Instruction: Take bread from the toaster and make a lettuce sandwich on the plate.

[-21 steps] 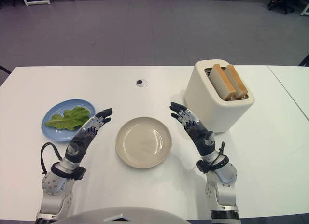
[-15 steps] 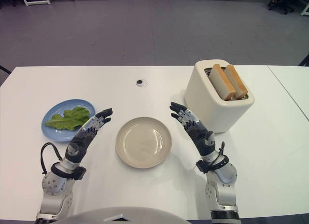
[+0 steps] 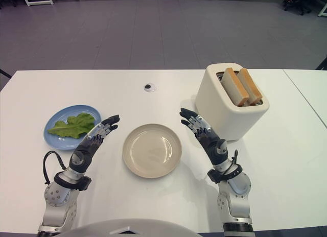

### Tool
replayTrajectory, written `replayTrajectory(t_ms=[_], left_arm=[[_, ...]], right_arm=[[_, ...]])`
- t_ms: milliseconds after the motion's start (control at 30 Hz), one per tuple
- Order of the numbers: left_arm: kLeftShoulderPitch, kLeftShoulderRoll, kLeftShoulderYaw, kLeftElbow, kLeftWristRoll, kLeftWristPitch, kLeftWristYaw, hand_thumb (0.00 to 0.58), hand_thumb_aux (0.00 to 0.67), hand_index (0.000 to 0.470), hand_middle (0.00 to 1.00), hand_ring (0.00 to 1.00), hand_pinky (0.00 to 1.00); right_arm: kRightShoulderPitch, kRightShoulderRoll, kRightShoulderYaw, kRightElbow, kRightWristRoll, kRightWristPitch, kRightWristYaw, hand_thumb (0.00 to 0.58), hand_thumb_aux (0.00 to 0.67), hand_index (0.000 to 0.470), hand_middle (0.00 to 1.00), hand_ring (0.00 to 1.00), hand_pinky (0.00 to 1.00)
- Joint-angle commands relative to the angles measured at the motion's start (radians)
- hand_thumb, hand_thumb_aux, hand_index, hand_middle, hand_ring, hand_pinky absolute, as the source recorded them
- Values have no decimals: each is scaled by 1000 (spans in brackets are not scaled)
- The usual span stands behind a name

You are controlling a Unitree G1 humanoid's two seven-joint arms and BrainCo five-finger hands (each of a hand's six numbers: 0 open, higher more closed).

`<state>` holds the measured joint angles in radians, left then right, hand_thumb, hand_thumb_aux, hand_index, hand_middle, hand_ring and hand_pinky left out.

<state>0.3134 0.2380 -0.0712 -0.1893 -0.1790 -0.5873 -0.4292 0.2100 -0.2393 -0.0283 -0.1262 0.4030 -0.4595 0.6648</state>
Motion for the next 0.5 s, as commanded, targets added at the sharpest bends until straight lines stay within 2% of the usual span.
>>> replayTrajectory(t_ms=[33, 67, 133, 233, 333, 500], left_arm=[[2, 1, -10, 4, 8, 9, -3, 0, 0, 0, 0, 0, 0], [-6, 2, -14, 6, 6, 14, -6, 0, 0, 0, 0, 0, 0], [-11, 2, -18, 6, 5, 19, -7, 0, 0, 0, 0, 0, 0], [-13, -7, -28, 6, 14, 20, -2, 0, 0, 0, 0, 0, 0], [-30, -9, -42, 11, 14, 25, -5, 0, 0, 0, 0, 0, 0], [-45, -10, -51, 20, 13, 28, -5, 0, 0, 0, 0, 0, 0]], right_arm=[[17, -30, -18, -113, -30, -58, 8, 0, 0, 0, 0, 0, 0], [10, -44, -62, -184, -46, -70, -22, 0, 0, 0, 0, 0, 0], [-81, -129, -236, -264, -53, -5, -134, 0, 0, 0, 0, 0, 0], [-197, -296, -427, -120, -144, 119, -246, 0, 0, 0, 0, 0, 0], [-210, -386, -469, 32, -324, 166, -328, 0, 0, 0, 0, 0, 0], [-248, -447, -438, 276, -544, 86, -478, 0, 0, 0, 0, 0, 0]])
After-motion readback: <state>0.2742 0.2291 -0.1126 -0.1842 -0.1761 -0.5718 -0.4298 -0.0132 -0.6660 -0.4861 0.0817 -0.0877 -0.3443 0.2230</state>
